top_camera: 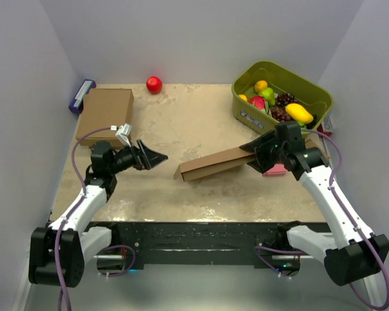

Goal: Fold the paper box

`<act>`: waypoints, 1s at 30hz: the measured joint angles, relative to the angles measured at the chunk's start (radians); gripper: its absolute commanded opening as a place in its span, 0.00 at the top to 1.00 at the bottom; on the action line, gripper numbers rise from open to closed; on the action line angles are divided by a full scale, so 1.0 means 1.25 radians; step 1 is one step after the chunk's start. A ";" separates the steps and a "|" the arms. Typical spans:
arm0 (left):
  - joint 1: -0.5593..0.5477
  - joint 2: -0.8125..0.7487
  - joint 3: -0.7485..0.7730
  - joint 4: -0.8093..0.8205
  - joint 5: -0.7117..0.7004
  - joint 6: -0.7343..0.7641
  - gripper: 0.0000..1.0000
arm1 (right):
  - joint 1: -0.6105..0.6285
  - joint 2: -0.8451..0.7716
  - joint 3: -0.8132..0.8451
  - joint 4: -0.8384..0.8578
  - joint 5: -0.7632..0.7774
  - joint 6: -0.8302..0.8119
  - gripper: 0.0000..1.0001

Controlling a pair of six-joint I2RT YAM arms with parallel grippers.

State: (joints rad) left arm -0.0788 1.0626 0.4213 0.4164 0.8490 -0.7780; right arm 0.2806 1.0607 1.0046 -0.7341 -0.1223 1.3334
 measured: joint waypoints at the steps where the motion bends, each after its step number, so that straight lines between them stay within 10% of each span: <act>1: 0.000 -0.036 0.029 -0.096 -0.038 0.081 0.00 | 0.000 0.001 0.018 -0.056 -0.009 0.000 0.69; 14: 0.000 -0.056 0.074 -0.262 -0.115 0.216 0.00 | -0.010 0.215 0.218 -0.209 -0.023 -0.096 0.59; 21: 0.006 -0.067 0.094 -0.311 -0.148 0.264 0.00 | -0.012 0.262 0.237 -0.197 -0.029 -0.115 0.23; 30: 0.008 -0.071 0.100 -0.340 -0.169 0.297 0.00 | -0.012 0.262 0.244 -0.168 -0.030 -0.127 0.01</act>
State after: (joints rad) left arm -0.0692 0.9737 0.5465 -0.0082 0.6380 -0.4072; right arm 0.2661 1.3884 1.3098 -0.9440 -0.1596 1.1751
